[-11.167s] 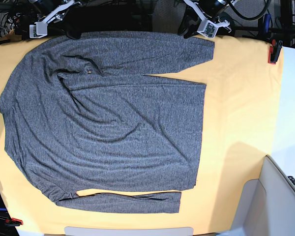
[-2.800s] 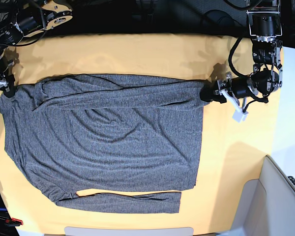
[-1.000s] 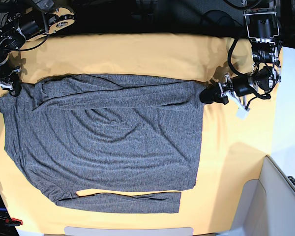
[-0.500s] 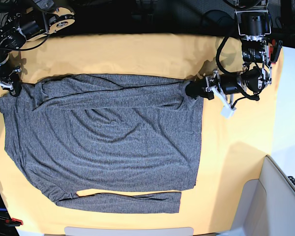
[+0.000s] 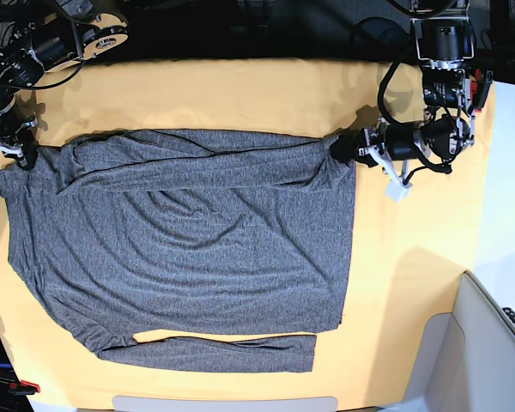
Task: Fold the T-shirt properly
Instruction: 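Drag the shirt toward the arms with both grippers to flatten it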
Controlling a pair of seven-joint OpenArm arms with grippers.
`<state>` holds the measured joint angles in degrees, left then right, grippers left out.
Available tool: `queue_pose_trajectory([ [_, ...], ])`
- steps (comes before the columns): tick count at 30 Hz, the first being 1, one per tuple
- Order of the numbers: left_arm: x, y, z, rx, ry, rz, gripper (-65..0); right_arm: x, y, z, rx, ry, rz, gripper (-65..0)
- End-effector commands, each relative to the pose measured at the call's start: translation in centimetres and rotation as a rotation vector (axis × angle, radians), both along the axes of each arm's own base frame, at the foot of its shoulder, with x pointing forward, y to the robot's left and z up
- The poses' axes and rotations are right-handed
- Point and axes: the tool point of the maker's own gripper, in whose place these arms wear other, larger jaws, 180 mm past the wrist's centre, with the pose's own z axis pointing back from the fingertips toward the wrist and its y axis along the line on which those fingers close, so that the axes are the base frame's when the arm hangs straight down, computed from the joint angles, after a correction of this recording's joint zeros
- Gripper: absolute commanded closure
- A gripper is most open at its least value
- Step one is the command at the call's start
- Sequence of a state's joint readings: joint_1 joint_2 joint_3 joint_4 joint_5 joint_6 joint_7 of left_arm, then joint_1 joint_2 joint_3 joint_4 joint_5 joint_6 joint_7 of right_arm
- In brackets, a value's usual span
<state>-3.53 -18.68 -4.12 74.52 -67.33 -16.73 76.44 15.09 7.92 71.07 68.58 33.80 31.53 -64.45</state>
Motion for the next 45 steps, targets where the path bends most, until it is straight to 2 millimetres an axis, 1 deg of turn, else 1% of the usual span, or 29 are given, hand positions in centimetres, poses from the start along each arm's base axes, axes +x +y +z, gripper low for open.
queue_pose_trajectory([
  [1, 0.8, 0.9, 1.2, 0.007, -0.031, -0.002, -0.5, -0.9, 0.4, -1.1, 0.015, 0.059, 0.017, 0.0],
  [3, 0.9, 1.5, 1.3, 0.02, -0.032, 0.002, -0.5, -1.3, -0.4, -0.8, -0.001, 0.068, 0.017, 0.0],
  [5, 0.8, 2.3, 1.3, 0.035, -0.033, 0.002, -0.5, -2.3, -0.8, -1.2, -0.01, 0.091, 0.015, 0.0],
  [10, 0.1, 2.8, 0.9, 0.049, -0.014, -0.002, -0.5, -4.7, -2.4, -1.5, -0.052, 0.157, 0.021, 0.0],
  [11, -0.6, 2.9, 0.5, 0.049, 0.002, -0.001, -0.5, -5.2, -2.7, -1.6, -0.064, 0.174, 0.028, 0.0],
  [13, -1.3, 2.8, 0.3, 0.054, 0.005, -0.005, -0.5, -6.6, -3.5, -1.7, -0.085, 0.207, 0.03, 0.0],
  [15, -1.5, 2.7, 0.9, 0.067, -0.017, -0.023, -0.5, -7.8, -4.0, -1.9, -0.095, 0.236, 0.028, 0.0],
  [18, -2.4, 2.1, 1.7, 0.084, -0.05, -0.06, -0.5, -9.6, -4.9, -2.1, -0.114, 0.276, 0.026, 0.0],
  [21, -3.3, 2.0, 2.2, 0.104, -0.067, -0.086, -0.5, -11.1, -5.0, -2.6, -0.115, 0.309, 0.027, 0.0],
  [24, -4.6, 1.6, 2.2, 0.113, -0.065, -0.104, -0.5, -12.6, -5.0, -3.1, -0.115, 0.345, 0.029, 0.0],
  [30, -6.9, 3.3, 1.9, 0.136, -0.038, -0.058, -0.5, -15.3, -4.8, -4.0, -0.1, 0.418, 0.043, 0.0],
  [33, -7.4, 3.8, 1.8, 0.141, -0.026, -0.04, -0.5, -15.8, -5.2, -3.4, -0.113, 0.443, 0.059, 0.0],
  [35, -7.9, 3.8, 1.5, 0.141, -0.013, -0.039, -0.5, -16.1, -5.6, -2.7, -0.144, 0.452, 0.061, 0.0],
  [38, -8.2, 3.9, 1.4, 0.141, -0.009, -0.037, -0.5, -16.0, -6.0, -1.8, -0.186, 0.449, 0.063, 0.0],
  [44, -8.2, 3.8, 1.4, 0.139, -0.009, -0.037, -0.5, -16.1, -5.7, -2.1, -0.179, 0.458, 0.07, 0.0],
  [45, -8.2, 3.8, 1.4, 0.139, -0.009, -0.037, -0.5, -16.1, -5.4, -2.4, -0.17, 0.457, 0.07, 0.0],
])
